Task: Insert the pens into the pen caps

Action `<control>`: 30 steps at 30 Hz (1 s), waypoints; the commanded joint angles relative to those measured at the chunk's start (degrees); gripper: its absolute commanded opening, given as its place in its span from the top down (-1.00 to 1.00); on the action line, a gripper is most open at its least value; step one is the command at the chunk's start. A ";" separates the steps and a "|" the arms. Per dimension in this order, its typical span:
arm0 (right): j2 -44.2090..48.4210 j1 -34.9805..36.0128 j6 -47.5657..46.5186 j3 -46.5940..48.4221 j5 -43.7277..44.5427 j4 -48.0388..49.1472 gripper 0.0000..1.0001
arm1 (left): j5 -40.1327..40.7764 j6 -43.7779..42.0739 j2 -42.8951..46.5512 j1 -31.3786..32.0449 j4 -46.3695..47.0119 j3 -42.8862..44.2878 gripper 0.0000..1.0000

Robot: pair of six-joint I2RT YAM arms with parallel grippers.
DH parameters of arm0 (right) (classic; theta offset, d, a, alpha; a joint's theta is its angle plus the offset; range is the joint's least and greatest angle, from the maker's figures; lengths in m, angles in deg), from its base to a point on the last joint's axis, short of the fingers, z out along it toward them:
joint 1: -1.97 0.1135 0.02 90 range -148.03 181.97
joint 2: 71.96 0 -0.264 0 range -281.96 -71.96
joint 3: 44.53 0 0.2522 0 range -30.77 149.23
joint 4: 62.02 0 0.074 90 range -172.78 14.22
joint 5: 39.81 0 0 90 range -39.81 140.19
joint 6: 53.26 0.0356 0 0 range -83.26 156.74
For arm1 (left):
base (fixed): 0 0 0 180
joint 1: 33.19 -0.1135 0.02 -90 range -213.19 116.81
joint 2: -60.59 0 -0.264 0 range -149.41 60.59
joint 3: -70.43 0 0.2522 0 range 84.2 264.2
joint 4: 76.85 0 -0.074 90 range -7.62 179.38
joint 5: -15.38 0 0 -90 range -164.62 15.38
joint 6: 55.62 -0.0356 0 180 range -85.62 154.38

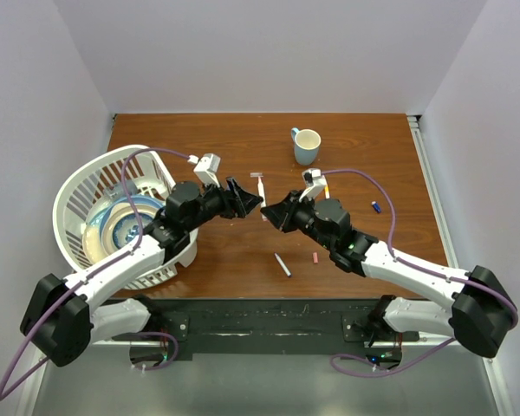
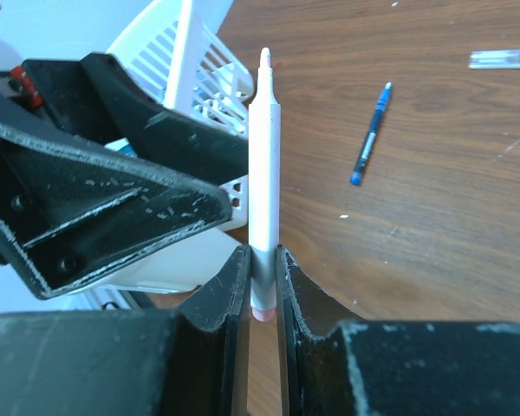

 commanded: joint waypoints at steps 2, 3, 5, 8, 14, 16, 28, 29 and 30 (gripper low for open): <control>0.72 0.66 1.34 1.11 -1.26 4.40 0.88 | -2.61 0.16 -1.65 0.72 7.15 2.30 -0.51; 0.80 0.75 1.61 1.11 -1.17 4.58 0.88 | -3.49 0.25 -1.91 0.72 7.67 2.30 -0.49; 1.07 0.92 1.61 1.02 -0.74 5.28 0.88 | -4.02 0.51 -2.88 0.90 8.11 2.13 -0.43; 1.42 1.01 1.78 1.11 -0.90 5.72 0.88 | -4.72 1.39 -3.23 1.07 10.40 0.99 -0.27; 1.77 2.07 1.52 0.14 -0.21 7.75 0.88 | -6.57 3.24 -4.90 1.07 12.86 0.98 -0.07; 1.86 2.07 1.26 0.23 -0.20 7.66 0.88 | -7.54 4.03 -5.08 1.16 14.26 0.72 0.28; 7.83 2.16 -0.32 2.42 1.11 -16.28 0.14 | -5.52 -4.64 -0.08 1.34 1.37 5.63 1.00; 8.53 2.16 -0.32 3.03 2.85 -19.47 0.14 | -4.82 -6.15 0.63 1.25 -1.96 6.16 1.00; 8.97 2.16 1.33 3.39 5.05 -22.90 0.14 | -4.29 -7.56 1.24 1.25 -3.73 6.51 1.00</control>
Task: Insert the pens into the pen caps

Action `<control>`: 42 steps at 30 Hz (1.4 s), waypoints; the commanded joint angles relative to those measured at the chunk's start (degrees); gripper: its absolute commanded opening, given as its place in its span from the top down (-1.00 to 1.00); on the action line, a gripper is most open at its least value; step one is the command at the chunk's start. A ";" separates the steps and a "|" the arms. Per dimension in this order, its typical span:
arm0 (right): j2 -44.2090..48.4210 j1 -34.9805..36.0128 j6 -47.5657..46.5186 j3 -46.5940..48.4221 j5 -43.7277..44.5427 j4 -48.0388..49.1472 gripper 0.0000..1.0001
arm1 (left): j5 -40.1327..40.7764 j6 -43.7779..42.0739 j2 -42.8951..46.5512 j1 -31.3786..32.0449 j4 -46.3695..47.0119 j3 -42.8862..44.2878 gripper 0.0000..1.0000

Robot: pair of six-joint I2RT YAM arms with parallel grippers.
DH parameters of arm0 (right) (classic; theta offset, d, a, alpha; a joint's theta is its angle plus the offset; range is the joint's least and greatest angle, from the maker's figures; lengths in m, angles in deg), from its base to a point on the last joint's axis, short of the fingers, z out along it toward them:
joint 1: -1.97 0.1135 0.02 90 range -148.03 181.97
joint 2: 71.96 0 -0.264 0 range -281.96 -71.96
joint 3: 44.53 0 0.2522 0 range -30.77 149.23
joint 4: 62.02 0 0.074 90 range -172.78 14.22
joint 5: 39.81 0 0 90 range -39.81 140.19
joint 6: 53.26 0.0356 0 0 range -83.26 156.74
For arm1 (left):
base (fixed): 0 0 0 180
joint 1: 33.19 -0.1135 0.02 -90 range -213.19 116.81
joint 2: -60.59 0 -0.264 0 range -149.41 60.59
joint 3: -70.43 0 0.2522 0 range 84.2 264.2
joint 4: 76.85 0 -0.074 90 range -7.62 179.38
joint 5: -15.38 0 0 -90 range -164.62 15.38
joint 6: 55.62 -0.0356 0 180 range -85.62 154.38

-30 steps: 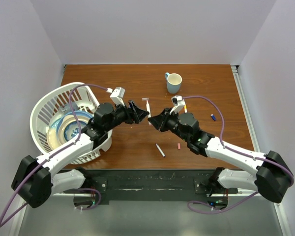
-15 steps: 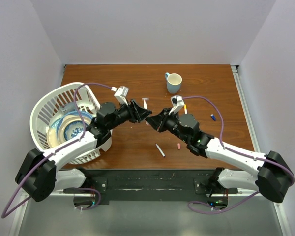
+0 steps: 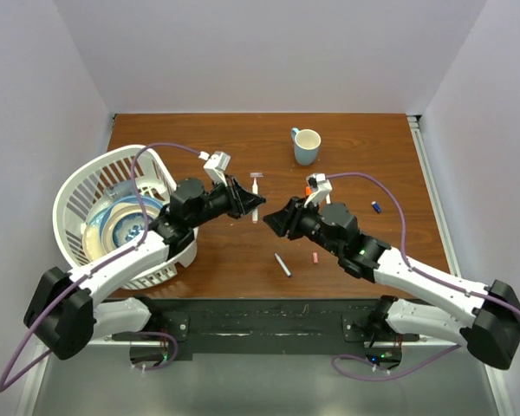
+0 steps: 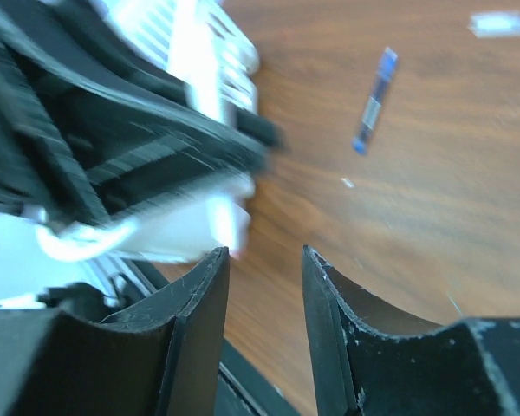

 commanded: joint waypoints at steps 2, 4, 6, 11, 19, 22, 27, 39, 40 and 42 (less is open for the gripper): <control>3.45 0.28 3.51 4.11 10.85 -25.49 0.18 | 3.71 -12.34 6.69 -0.06 -13.40 5.87 1.00; 2.93 0.19 5.62 4.99 15.44 -35.42 0.24 | 4.33 -17.07 8.97 -0.06 -16.94 6.74 1.00; 2.05 0.02 6.86 6.14 22.71 -42.79 0.31 | 4.51 -20.16 10.30 -0.06 -22.82 7.36 1.00; -0.67 -1.57 7.40 6.84 22.95 -45.13 0.33 | -0.74 -28.52 14.26 -0.06 -29.77 6.58 1.00; 5.90 -1.57 -7.11 10.98 -1.39 -19.40 -0.02 | -16.93 -28.71 15.49 -0.06 -27.68 2.88 1.00; 8.37 -1.57 -6.06 9.13 -6.15 -10.77 -0.07 | -19.92 -28.18 14.88 -0.06 -26.97 3.58 1.00; 6.27 -1.66 -3.95 10.36 -10.36 -5.68 -0.08 | -23.44 -25.64 14.70 -0.06 -24.08 2.97 1.00; 0.20 0.10 2.47 8.69 -16.09 5.59 -0.01 | -24.67 -21.77 13.21 -0.15 -18.98 2.97 1.00; -0.06 0.36 2.56 8.43 -15.83 5.42 0.03 | -24.58 -21.67 13.03 -0.06 -18.80 2.97 1.00; -0.06 1.24 2.82 7.46 -15.04 5.24 0.06 | -24.32 -21.15 12.77 -0.06 -18.45 3.40 1.00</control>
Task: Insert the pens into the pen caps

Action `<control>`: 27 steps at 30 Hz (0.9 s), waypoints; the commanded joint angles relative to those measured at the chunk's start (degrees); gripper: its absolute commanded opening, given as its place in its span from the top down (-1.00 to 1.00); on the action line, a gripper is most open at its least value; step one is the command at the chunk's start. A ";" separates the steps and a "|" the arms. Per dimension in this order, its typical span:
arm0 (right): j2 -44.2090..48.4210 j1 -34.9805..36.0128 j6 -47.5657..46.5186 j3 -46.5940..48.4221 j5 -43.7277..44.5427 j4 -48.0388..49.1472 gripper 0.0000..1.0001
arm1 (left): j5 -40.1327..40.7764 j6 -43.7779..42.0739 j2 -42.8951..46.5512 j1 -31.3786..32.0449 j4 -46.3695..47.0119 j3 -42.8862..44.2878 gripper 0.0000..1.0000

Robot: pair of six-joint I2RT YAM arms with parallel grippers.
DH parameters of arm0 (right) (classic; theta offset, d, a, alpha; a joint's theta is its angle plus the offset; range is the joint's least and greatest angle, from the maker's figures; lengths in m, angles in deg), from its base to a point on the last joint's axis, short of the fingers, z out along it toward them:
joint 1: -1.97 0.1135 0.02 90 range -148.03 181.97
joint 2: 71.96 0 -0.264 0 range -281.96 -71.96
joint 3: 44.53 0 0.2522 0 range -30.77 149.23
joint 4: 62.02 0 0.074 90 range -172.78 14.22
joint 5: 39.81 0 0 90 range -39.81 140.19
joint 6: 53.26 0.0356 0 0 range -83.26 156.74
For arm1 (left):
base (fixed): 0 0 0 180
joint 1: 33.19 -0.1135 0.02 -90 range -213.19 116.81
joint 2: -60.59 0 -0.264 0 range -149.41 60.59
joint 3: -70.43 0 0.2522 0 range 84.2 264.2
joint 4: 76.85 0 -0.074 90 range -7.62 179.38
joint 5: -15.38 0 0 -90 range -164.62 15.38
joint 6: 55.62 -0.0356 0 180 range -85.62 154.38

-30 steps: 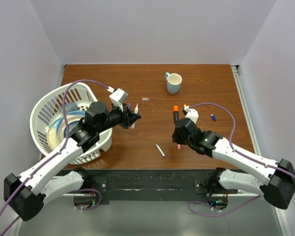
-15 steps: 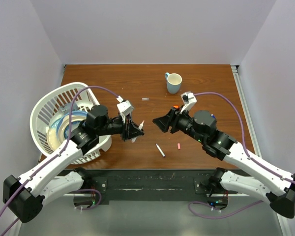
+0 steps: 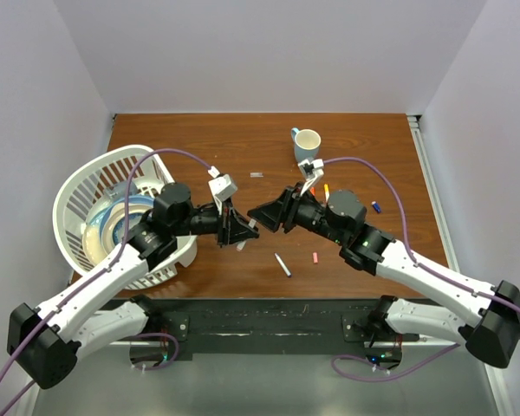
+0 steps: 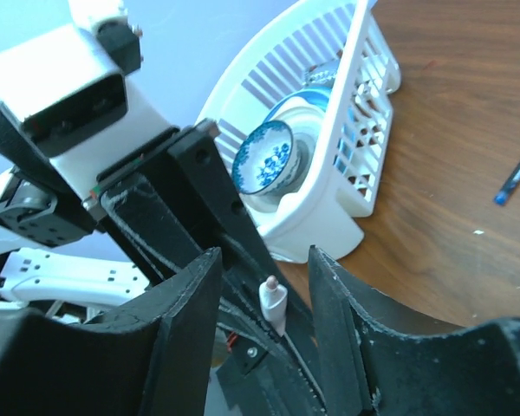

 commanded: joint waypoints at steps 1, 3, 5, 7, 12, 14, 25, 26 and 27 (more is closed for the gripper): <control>0.18 1.79 1.62 -1.41 -0.72 3.84 0.10 | -1.08 1.98 -0.63 -0.06 4.57 0.81 1.00; 0.52 2.05 1.53 -1.77 0.68 1.66 0.16 | -0.73 2.33 -0.81 -0.15 4.57 1.33 1.00; 0.88 2.06 1.44 -2.20 1.48 1.03 0.46 | -0.99 2.50 -0.90 -0.15 4.83 1.68 1.00; 1.66 2.14 1.27 -2.21 2.36 0.50 1.00 | -1.00 3.12 -0.64 -0.06 5.36 1.77 1.00; 4.21 2.06 -0.23 -1.24 5.86 -2.21 1.00 | -0.64 1.90 -0.28 -0.06 4.31 1.60 0.46; 5.09 2.14 -0.23 0.16 7.71 -4.06 1.00 | 0.32 0.93 0.07 -0.06 2.64 1.51 0.29; 4.83 2.06 -1.28 3.68 6.40 -7.33 1.00 | -3.01 2.24 0.25 -0.06 6.23 -1.39 0.28; 4.92 2.06 -0.85 3.42 6.84 -7.15 1.00 | -4.32 2.24 0.16 -0.06 6.24 -1.48 0.51; 5.18 2.06 -0.93 3.33 7.02 -6.71 1.00 | -4.86 2.07 -0.02 -0.06 6.24 -1.39 0.70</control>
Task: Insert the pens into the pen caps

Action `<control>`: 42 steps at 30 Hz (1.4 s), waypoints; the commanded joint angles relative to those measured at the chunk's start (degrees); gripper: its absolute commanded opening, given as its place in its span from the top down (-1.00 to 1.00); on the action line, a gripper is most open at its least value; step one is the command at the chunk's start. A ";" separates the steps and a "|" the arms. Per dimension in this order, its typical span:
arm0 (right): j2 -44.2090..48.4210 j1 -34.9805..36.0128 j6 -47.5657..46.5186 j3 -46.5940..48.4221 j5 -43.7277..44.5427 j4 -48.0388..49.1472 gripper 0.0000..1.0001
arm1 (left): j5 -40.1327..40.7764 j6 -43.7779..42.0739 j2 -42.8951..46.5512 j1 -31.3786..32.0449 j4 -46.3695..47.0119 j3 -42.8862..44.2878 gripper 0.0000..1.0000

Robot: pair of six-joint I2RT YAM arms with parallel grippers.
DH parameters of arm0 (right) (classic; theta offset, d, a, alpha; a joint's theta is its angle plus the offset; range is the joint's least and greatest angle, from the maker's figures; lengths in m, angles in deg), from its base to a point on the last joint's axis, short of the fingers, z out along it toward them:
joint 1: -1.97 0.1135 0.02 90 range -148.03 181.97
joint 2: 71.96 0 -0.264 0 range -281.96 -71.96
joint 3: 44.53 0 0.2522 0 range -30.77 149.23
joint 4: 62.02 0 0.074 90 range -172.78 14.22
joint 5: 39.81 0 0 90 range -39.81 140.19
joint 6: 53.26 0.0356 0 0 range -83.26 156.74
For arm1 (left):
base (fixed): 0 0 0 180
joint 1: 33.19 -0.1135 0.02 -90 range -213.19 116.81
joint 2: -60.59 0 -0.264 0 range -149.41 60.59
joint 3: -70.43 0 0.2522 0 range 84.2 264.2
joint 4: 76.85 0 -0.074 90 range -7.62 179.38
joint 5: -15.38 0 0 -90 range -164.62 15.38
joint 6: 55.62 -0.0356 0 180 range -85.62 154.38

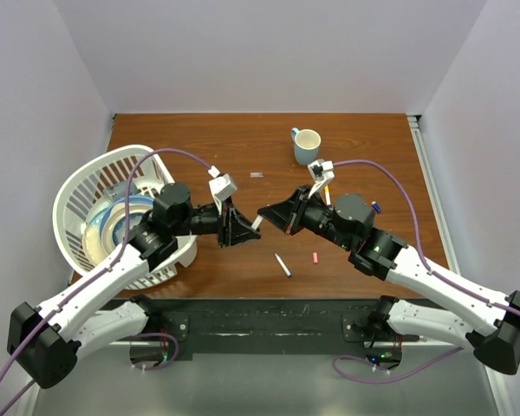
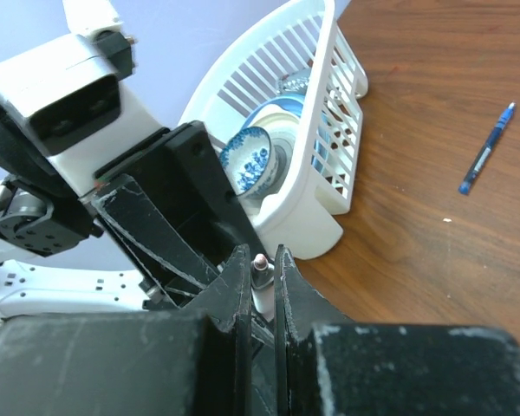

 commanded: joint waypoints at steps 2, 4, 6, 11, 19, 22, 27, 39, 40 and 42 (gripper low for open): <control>0.71 0.18 -0.36 2.72 1.07 -0.08 0.79 | -3.05 -0.16 0.22 -0.24 2.33 -0.60 1.00; 1.14 0.18 -0.36 3.94 2.30 -3.94 0.49 | -1.39 -0.78 1.18 -0.15 1.36 -0.51 1.00; 1.49 0.18 -0.19 4.48 4.22 -9.19 0.17 | 4.75 -2.87 2.15 -0.15 -0.31 0.45 1.00; 5.36 0.18 -0.28 4.13 9.15 -19.94 -0.01 | 20.99 -5.70 3.29 -0.24 -9.27 2.12 1.00; 3.53 0.00 4.55 0.09 28.30 -40.85 0.11 | 36.06 -8.34 6.72 -0.24 -13.85 3.36 1.00; -1.13 -1.93 3.94 0.00 31.92 -44.12 0.21 | 38.17 -8.95 9.62 -0.24 -12.80 1.51 1.00; -8.16 -10.98 3.33 -3.25 21.06 -40.37 0.29 | 39.31 -9.31 11.82 -0.24 -13.50 0.54 1.00; -16.34 -11.60 -0.01 -6.95 20.85 -32.09 0.05 | 39.05 -8.87 12.97 -0.24 -13.24 0.01 1.00; -16.52 -11.51 -0.71 -6.95 20.59 -31.47 0.05 | 38.88 -8.87 12.97 -0.33 -13.06 0.01 1.00; -17.75 -11.51 -1.59 -7.64 19.71 -28.66 0.05 | 38.88 -8.87 12.70 -0.24 -13.06 -0.07 1.00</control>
